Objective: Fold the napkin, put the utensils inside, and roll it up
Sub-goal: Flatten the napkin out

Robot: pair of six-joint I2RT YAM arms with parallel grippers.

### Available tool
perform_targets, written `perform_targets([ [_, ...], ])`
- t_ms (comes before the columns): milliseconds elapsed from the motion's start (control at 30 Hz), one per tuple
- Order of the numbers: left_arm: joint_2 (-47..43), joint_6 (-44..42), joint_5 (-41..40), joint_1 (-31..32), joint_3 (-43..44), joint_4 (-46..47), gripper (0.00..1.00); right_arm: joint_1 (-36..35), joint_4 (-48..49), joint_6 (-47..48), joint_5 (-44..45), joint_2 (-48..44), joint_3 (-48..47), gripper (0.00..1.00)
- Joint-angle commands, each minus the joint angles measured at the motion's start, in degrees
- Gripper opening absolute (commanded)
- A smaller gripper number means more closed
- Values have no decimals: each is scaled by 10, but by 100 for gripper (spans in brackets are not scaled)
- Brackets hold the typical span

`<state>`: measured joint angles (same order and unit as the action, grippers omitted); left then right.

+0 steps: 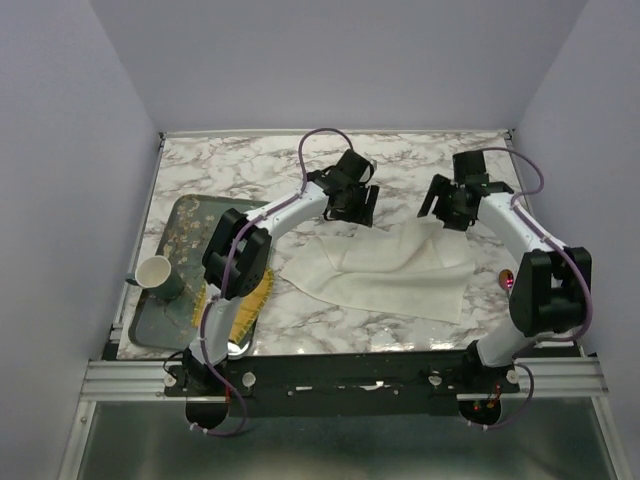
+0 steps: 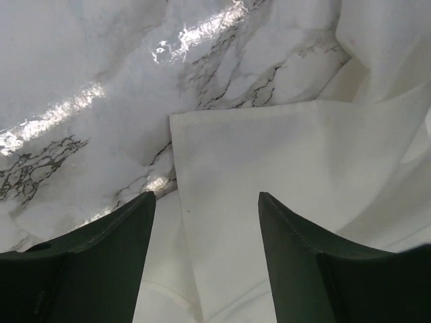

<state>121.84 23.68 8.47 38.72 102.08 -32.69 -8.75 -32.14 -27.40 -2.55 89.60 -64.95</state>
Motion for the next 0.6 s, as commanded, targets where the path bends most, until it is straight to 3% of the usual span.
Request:
perform_targets([
  [0,22,-19,-98,1,31,-19,68,33,-27,-6,72,71,-95,80],
  [67,41,-28,-101,4,40,-16,62,44,-29,0,104,114,-134,79],
  [233,88,-23,-108,9,70,-13,61,73,-55,34,140,209,-219,69],
  [333,112,-14,-98,11,84,-13,62,78,-46,53,172,246,-248,68],
  [567,125,-15,-133,25,90,-9,58,98,-62,84,148,302,-313,69],
])
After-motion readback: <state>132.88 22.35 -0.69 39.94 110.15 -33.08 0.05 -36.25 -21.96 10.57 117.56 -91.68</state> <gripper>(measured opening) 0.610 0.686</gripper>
